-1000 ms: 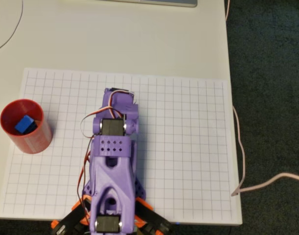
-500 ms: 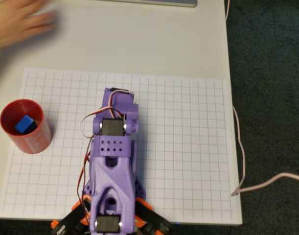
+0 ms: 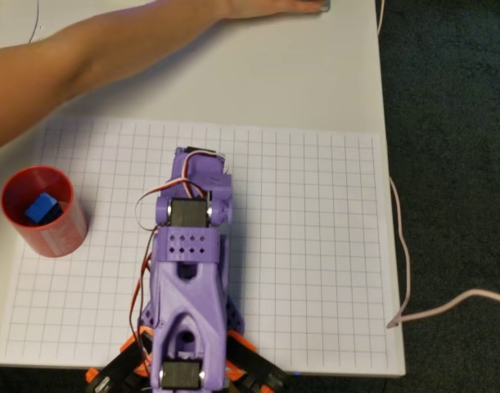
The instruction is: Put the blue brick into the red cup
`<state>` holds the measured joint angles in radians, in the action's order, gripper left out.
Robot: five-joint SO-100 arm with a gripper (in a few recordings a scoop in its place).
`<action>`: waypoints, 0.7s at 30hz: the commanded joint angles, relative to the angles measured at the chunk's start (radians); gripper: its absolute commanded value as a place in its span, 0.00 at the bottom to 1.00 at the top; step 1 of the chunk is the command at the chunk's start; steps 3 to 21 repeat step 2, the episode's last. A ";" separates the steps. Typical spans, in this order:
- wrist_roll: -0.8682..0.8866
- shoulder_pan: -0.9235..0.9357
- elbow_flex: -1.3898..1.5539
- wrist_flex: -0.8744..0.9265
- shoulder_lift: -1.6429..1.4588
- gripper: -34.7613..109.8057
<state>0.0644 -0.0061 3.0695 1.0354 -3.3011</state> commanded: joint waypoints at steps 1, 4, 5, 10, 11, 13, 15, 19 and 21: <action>0.012 -0.002 -0.003 0.003 -0.002 0.24; 0.012 -0.002 -0.003 0.003 -0.002 0.24; 0.012 -0.002 -0.003 0.003 -0.002 0.24; 0.012 -0.002 -0.003 0.003 -0.002 0.24; 0.012 -0.002 -0.003 0.003 -0.002 0.24; 0.012 -0.002 -0.003 0.003 -0.002 0.24; 0.012 -0.002 -0.003 0.003 -0.002 0.24; 0.012 -0.002 -0.003 0.003 -0.002 0.24; 0.012 -0.002 -0.003 0.003 -0.002 0.24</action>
